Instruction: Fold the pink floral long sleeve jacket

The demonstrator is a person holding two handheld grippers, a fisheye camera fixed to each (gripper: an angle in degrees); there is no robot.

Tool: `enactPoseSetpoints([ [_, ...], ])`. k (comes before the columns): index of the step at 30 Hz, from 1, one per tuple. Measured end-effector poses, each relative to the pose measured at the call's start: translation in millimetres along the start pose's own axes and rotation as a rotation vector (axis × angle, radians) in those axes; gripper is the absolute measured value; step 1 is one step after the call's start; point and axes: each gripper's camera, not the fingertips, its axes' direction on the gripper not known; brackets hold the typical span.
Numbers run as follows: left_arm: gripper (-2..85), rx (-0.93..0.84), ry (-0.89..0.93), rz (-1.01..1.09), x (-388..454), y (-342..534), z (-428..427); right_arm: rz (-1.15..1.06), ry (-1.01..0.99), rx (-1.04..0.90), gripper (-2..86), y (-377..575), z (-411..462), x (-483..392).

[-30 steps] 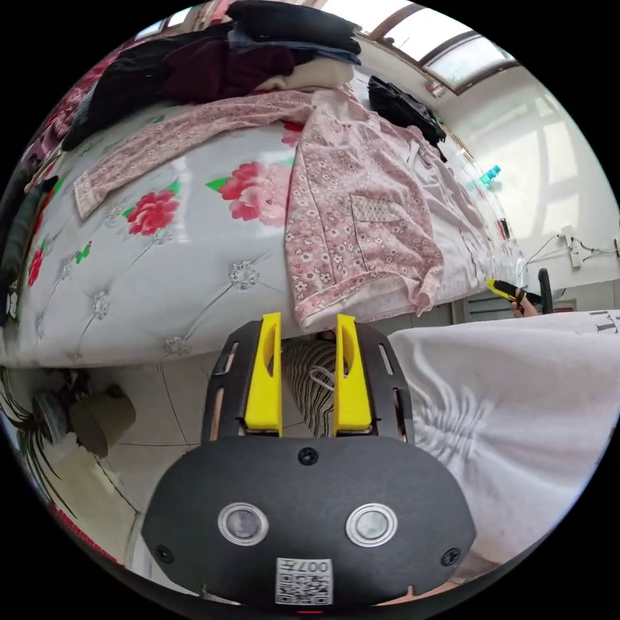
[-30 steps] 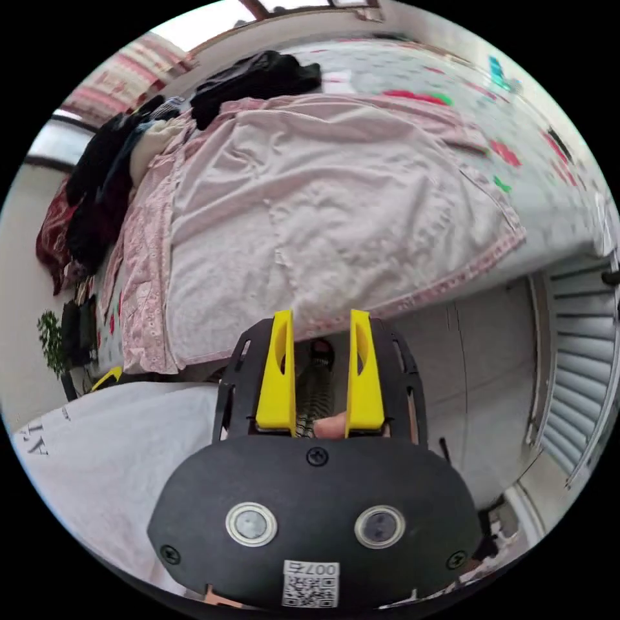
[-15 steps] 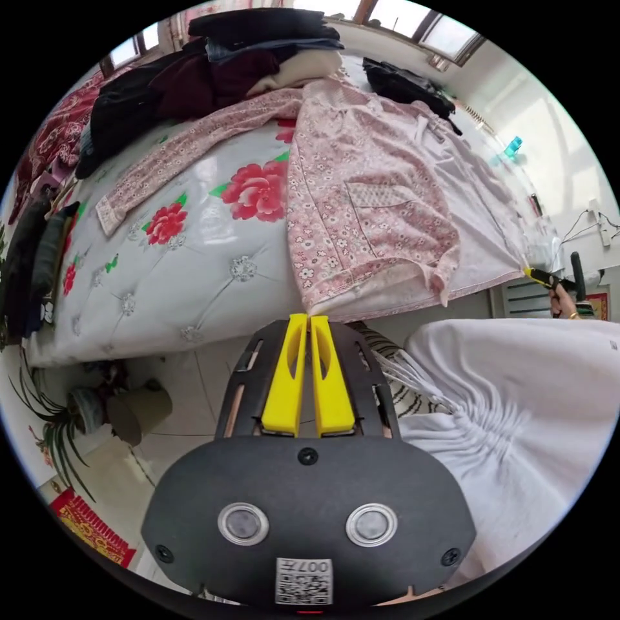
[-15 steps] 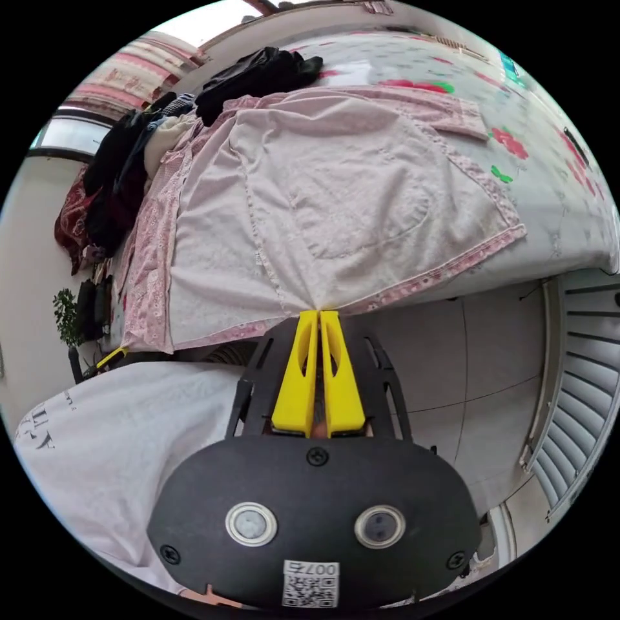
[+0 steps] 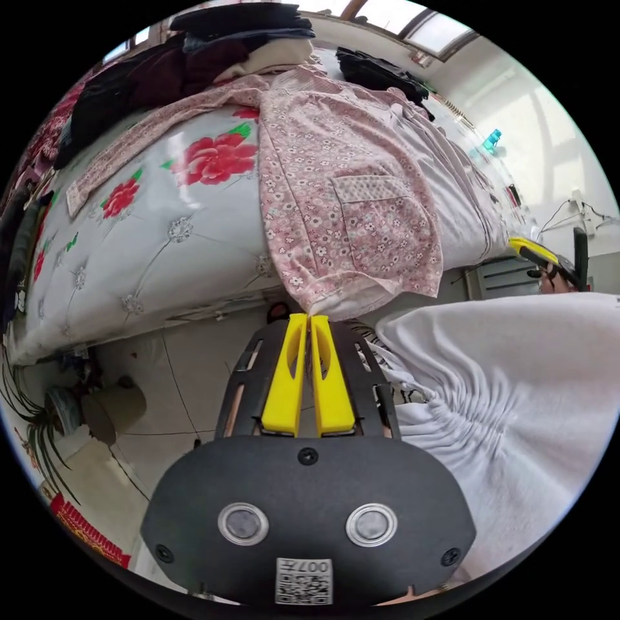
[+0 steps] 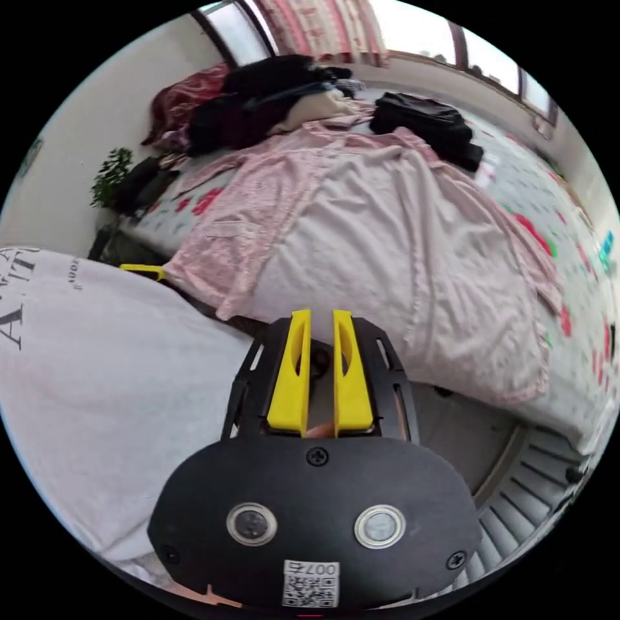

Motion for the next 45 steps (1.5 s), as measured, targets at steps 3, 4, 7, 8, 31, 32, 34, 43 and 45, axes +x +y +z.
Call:
enactPoseSetpoints([
  [3,-0.6,0.033,0.069,-0.109,-21.3,18.8,3.1,-0.061,-0.235,-0.145,7.6,-33.4,60.0,-23.7],
  [4,-0.4,0.038,0.093,-0.16,-29.9,28.4,8.0,-0.063,-0.267,-0.179,7.7,-38.1,72.6,-25.5],
  [7,2.3,0.014,0.063,-0.237,-42.0,54.5,24.6,0.023,-0.422,-0.253,7.7,-50.1,122.2,-17.0],
  [8,4.4,-0.006,0.025,-0.224,-39.4,62.8,28.7,0.071,-0.493,-0.275,7.5,-51.6,136.6,-10.2],
  [31,-0.8,0.155,-0.14,-0.036,9.7,102.0,-8.2,-0.007,-0.464,-0.243,-0.3,-35.9,103.2,9.5],
  [32,-0.8,0.19,-0.079,-0.106,-4.5,114.3,-15.8,-0.017,-0.452,-0.246,-0.3,-32.3,100.7,8.8],
  [34,-0.8,0.267,0.151,-0.374,-58.5,160.4,-24.0,-0.035,-0.442,-0.262,-0.3,-27.0,101.0,7.4],
  [43,6.7,0.171,0.046,-0.284,-32.5,201.7,-37.2,-0.035,-0.504,-0.294,-0.3,-22.7,112.7,15.7],
  [45,7.9,0.128,0.019,-0.204,-12.4,201.8,-32.5,-0.048,-0.52,-0.292,-0.3,-24.5,111.0,16.0],
])
